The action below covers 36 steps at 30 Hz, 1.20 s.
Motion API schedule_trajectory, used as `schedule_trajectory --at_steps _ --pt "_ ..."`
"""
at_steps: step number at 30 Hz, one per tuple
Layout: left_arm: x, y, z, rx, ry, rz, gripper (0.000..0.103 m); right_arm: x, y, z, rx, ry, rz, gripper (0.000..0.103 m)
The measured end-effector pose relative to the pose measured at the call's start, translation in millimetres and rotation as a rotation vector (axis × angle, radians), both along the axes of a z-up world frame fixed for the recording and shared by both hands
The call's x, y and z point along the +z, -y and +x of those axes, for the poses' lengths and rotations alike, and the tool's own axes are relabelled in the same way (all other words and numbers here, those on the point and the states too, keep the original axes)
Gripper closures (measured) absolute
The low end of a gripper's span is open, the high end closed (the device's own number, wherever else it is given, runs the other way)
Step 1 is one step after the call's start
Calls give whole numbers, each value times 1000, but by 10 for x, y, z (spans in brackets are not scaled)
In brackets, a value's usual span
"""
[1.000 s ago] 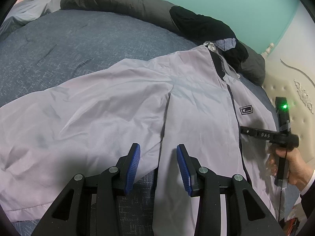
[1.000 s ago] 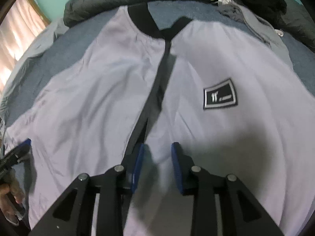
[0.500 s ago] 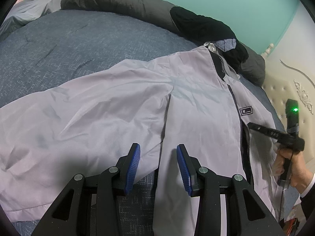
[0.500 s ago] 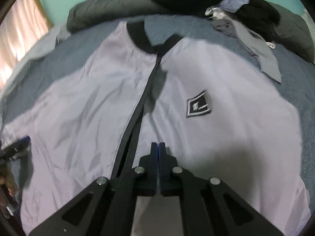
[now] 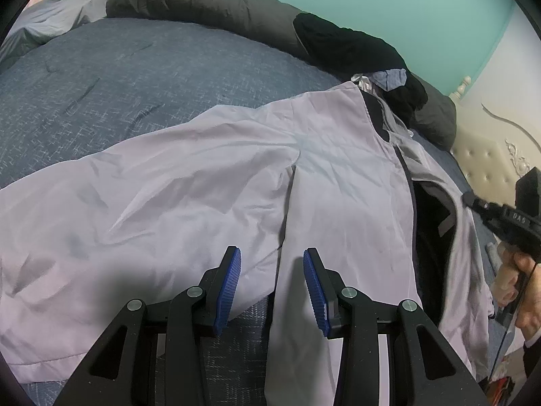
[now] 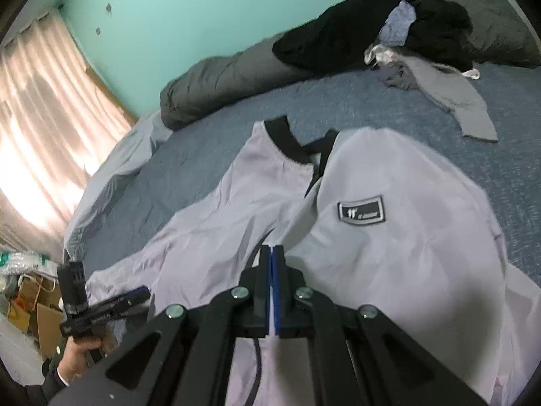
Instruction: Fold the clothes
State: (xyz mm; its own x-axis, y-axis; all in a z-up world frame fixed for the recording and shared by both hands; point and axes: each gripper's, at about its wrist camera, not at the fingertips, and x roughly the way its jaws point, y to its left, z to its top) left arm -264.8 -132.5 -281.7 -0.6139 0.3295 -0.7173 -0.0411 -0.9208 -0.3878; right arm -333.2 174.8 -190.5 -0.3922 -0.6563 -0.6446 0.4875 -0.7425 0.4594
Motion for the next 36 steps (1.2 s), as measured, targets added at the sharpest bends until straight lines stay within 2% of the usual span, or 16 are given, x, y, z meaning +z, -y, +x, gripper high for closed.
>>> schedule_trajectory --at_steps 6,9,10,12,15,20,23,24,27,31,34,36 --pt "11 6 0 1 -2 5 61 -33 -211 33 -75 -23 27 103" --pt "10 0 1 -3 -1 5 61 -122 -241 -14 -88 7 97 103" --pt "11 -1 2 -4 -1 5 61 -186 -224 -53 -77 33 113 103" --pt "12 5 0 -3 -2 4 61 -370 -135 -151 -6 147 120 102" --pt "7 28 -10 5 0 5 61 -300 -51 -166 14 114 139 99" --pt "19 63 -5 13 -4 4 61 94 -264 -423 -83 18 45 98" --pt "15 68 -10 16 -3 6 61 246 -395 -724 -179 -24 115 84" --pt "15 61 -13 15 -2 5 61 262 -445 -841 -207 -29 138 83" --pt "11 34 -16 9 -1 -1 61 203 -575 -1178 -306 -22 234 83" --pt "-13 13 -34 1 3 -1 61 -117 -649 -1441 -354 76 341 83" --pt "-36 -9 -44 -6 8 -4 61 -363 -569 -1462 -298 152 335 83" --pt "-39 -13 -45 -6 9 -4 61 -421 -398 -1356 -215 142 319 84"
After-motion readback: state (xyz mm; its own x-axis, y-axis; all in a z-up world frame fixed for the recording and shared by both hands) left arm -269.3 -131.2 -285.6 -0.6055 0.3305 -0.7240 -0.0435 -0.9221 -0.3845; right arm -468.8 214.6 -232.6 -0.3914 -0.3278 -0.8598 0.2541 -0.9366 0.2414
